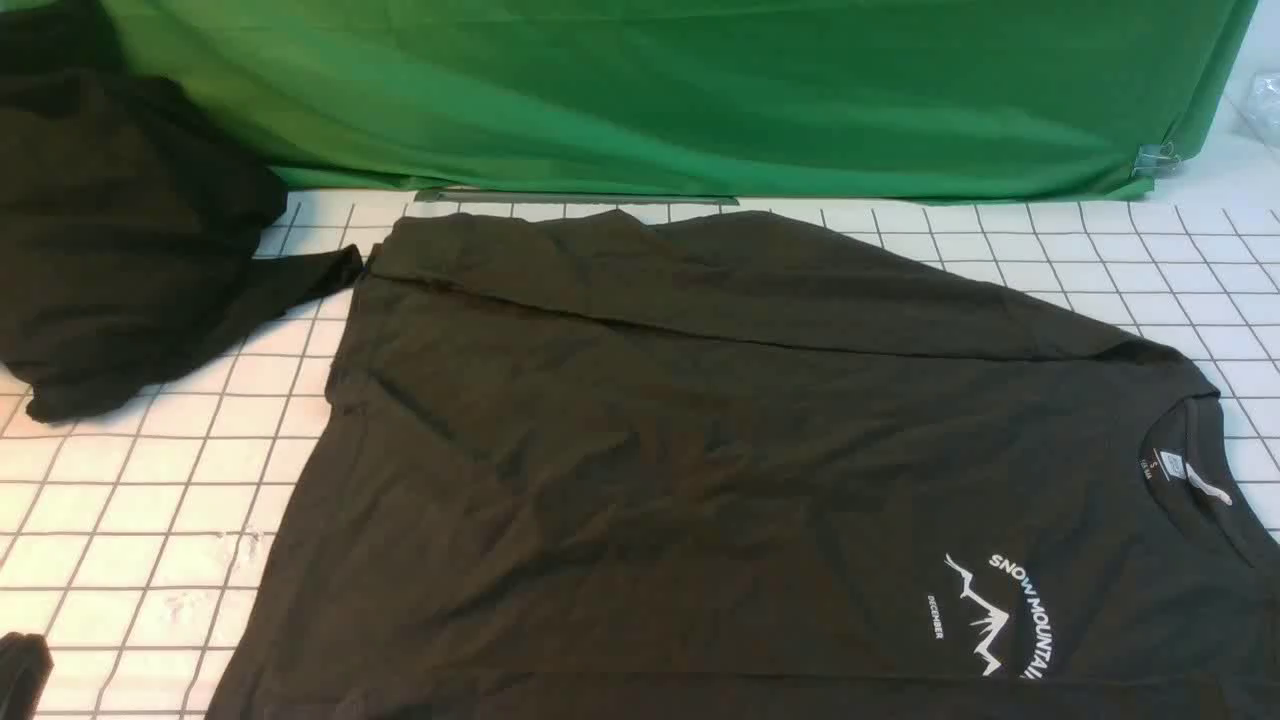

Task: Fold a long-sleeved shirt over a white checkered tablecloth.
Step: 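Grasp the left edge of the dark T-shirt lying flat on the table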

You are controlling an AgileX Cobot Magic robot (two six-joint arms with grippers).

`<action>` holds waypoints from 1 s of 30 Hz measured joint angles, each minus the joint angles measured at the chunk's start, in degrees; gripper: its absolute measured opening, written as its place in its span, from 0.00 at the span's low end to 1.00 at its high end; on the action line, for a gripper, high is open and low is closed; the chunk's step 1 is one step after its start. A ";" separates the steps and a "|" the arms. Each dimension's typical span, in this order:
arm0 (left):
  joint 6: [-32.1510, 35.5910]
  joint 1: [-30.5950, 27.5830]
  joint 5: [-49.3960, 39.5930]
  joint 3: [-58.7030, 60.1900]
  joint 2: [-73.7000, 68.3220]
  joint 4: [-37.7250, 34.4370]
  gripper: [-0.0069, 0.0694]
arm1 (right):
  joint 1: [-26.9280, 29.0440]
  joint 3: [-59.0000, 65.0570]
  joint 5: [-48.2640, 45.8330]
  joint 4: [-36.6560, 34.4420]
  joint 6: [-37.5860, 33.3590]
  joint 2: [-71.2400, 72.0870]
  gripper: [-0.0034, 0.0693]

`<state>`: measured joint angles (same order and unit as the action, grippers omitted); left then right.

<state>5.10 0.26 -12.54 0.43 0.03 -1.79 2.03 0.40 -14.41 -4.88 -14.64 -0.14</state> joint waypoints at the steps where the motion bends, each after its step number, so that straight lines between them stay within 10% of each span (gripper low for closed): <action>1: 0.00 0.00 0.00 0.00 0.00 0.00 0.09 | 0.00 0.00 0.00 0.00 0.00 0.00 0.38; 30: -0.69 0.00 2.47 0.00 0.00 -1.84 0.09 | 0.00 0.00 0.00 0.00 0.00 0.00 0.38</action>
<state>4.41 0.26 -10.08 0.43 0.03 -3.63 2.03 0.40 -14.41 -4.88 -14.64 -0.14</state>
